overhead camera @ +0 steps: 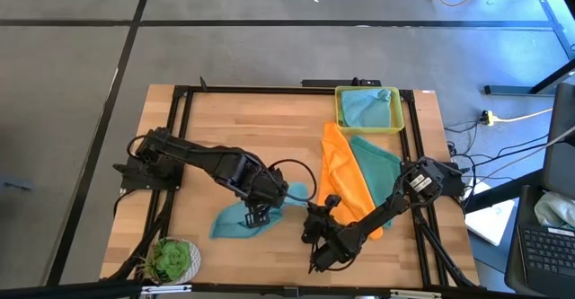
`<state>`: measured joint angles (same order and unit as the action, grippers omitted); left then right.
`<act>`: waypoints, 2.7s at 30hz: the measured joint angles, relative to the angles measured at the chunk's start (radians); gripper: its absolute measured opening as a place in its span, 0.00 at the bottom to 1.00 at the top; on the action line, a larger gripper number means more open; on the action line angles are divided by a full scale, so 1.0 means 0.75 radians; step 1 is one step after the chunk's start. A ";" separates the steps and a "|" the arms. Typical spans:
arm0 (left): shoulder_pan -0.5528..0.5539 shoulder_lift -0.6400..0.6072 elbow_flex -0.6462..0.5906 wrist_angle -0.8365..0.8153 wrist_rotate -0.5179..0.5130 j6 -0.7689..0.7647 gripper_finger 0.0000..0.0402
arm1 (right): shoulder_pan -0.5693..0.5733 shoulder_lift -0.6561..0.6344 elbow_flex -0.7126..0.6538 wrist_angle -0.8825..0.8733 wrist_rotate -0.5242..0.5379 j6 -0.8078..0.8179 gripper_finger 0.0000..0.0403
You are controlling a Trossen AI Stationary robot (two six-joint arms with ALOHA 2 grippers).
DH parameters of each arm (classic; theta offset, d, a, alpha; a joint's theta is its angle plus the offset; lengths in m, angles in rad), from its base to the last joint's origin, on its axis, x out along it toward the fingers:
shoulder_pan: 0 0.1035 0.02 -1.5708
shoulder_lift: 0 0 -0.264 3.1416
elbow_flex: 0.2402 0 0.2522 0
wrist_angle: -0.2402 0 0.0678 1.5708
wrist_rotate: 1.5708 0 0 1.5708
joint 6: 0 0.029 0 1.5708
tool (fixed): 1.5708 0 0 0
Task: Fold microfiber towels
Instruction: Fold the left blue microfiber cloth
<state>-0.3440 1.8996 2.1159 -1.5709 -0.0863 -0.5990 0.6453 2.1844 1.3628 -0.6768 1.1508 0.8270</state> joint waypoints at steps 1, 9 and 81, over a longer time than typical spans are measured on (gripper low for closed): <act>-0.005 0.000 0.000 0.000 -0.023 0.020 0.00 | -0.002 -0.016 0.000 -0.011 -0.003 -0.040 0.01; -0.003 -0.015 -0.003 0.000 -0.245 0.154 0.00 | -0.127 -0.247 0.000 -0.029 -0.056 -0.471 0.01; -0.155 -0.905 -0.775 -0.005 -0.991 -0.256 0.00 | -0.829 -0.818 0.297 0.360 -0.490 -2.156 0.01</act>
<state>-0.4605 1.2212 1.5346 -1.5745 -0.8299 -0.7912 0.0238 1.5707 1.5854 -0.4068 0.7835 -0.7900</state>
